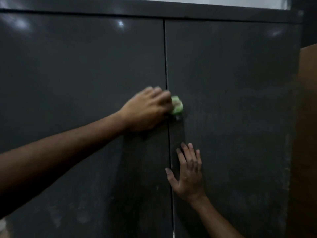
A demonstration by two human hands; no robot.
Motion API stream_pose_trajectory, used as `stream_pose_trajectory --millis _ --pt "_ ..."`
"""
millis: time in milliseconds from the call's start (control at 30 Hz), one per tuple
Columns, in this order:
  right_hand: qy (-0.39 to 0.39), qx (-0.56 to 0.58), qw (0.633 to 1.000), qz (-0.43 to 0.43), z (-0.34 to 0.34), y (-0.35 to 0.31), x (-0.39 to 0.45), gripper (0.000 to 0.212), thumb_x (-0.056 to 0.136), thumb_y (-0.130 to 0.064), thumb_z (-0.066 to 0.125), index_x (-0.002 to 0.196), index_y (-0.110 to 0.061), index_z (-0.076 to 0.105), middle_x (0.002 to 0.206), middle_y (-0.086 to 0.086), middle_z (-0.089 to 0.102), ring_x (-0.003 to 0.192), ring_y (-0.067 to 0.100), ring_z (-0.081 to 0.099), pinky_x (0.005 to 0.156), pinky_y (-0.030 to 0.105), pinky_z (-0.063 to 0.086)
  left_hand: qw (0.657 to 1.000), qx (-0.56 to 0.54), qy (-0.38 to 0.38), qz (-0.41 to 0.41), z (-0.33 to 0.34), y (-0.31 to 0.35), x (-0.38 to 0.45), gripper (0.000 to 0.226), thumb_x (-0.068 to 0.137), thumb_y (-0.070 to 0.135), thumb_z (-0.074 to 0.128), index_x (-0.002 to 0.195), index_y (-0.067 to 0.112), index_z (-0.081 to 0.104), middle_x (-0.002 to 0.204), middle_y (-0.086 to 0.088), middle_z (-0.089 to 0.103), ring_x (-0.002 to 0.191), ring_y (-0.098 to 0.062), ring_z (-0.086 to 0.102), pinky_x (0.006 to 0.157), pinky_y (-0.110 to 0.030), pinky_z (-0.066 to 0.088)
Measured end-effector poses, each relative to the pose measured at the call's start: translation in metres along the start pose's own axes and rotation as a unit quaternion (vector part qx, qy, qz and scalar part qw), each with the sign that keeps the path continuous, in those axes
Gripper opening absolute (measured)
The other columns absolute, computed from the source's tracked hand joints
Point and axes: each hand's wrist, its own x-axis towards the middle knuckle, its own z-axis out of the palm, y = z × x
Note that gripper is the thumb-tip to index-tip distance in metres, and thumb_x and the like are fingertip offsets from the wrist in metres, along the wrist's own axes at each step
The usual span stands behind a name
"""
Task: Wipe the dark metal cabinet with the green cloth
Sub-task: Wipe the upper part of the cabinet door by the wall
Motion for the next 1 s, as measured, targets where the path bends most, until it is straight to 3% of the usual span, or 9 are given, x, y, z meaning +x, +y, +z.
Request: stream_pose_trajectory --millis 67,133,233,300,500,667,833,900,1000 --pt "-0.002 0.008 1.0 0.002 0.0 0.001 0.0 0.066 0.096 -0.05 0.05 0.144 -0.007 0.037 0.156 0.012 0.031 0.149 0.03 0.024 0.123 0.052 0.015 0.981 -0.005 0.06 -0.183 -0.006 -0.019 0.017 0.043 0.095 0.034 0.048 0.132 0.012 0.055 0.118 -0.017 0.053 0.097 -0.034 0.051 0.08 -0.046 0.047" --pt "-0.002 0.013 1.0 0.002 0.0 0.001 -0.001 0.066 0.096 -0.05 0.05 0.145 -0.007 0.037 0.157 0.011 0.031 0.149 0.03 0.024 0.123 0.051 0.015 0.97 -0.017 0.075 -0.232 -0.003 -0.011 0.024 0.047 0.095 0.036 0.052 0.135 0.011 0.052 0.118 -0.017 0.052 0.097 -0.035 0.05 0.08 -0.048 0.047" --pt "0.004 0.01 1.0 0.0 0.0 0.001 0.0 0.064 0.096 -0.05 0.051 0.142 -0.007 0.04 0.155 0.012 0.034 0.149 0.029 0.026 0.121 0.053 0.019 0.999 -0.023 0.027 0.008 0.006 0.026 0.014 0.049 0.095 0.04 0.049 0.136 0.015 0.057 0.118 -0.01 0.054 0.096 -0.027 0.053 0.08 -0.039 0.047" --pt "0.002 0.005 1.0 -0.001 -0.001 0.0 0.0 0.064 0.096 -0.05 0.051 0.142 -0.007 0.041 0.155 0.012 0.034 0.149 0.029 0.026 0.121 0.054 0.019 0.996 -0.011 -0.018 0.09 0.005 0.031 0.009 0.05 0.096 0.041 0.043 0.138 0.017 0.057 0.12 -0.007 0.056 0.097 -0.024 0.054 0.08 -0.036 0.047" --pt "-0.014 -0.004 1.0 0.0 -0.008 -0.003 0.002 0.063 0.097 -0.049 0.05 0.144 -0.008 0.039 0.156 0.011 0.032 0.148 0.029 0.026 0.121 0.053 0.02 0.964 -0.041 0.085 -0.249 0.005 0.013 0.042 0.049 0.093 0.033 0.057 0.137 0.013 0.051 0.12 -0.016 0.051 0.1 -0.033 0.049 0.081 -0.043 0.045" --pt "-0.041 0.013 0.999 -0.023 -0.027 0.005 0.003 0.063 0.091 -0.044 0.062 0.143 -0.011 0.044 0.155 0.012 0.037 0.148 0.028 0.028 0.117 0.052 0.028 0.998 -0.006 0.046 0.053 0.024 0.057 0.033 0.049 0.091 0.038 0.057 0.134 0.014 0.058 0.115 -0.008 0.056 0.094 -0.027 0.054 0.078 -0.039 0.046" --pt "-0.043 -0.019 0.999 -0.012 -0.05 0.034 -0.006 0.058 0.09 -0.039 0.062 0.136 -0.005 0.054 0.15 0.017 0.043 0.144 0.032 0.035 0.115 0.053 0.031 0.956 -0.031 0.108 -0.272 0.02 0.041 0.07 0.047 0.09 0.03 0.059 0.134 0.013 0.052 0.119 -0.014 0.052 0.099 -0.033 0.048 0.08 -0.043 0.042" --pt "-0.045 -0.033 0.998 0.005 -0.059 0.052 -0.007 0.057 0.089 -0.04 0.062 0.134 -0.004 0.056 0.147 0.019 0.046 0.141 0.034 0.037 0.114 0.053 0.031 0.974 -0.029 0.099 -0.2 0.029 0.067 0.077 0.048 0.088 0.03 0.061 0.132 0.011 0.055 0.117 -0.013 0.053 0.096 -0.032 0.05 0.078 -0.042 0.043" --pt "-0.06 -0.049 0.997 0.015 -0.069 0.081 -0.006 0.058 0.09 -0.042 0.06 0.134 -0.005 0.055 0.146 0.02 0.046 0.141 0.033 0.035 0.114 0.052 0.03 0.997 -0.001 0.036 0.075 0.034 0.09 0.07 0.046 0.09 0.036 0.058 0.132 0.015 0.06 0.118 -0.006 0.057 0.096 -0.025 0.056 0.078 -0.036 0.046"
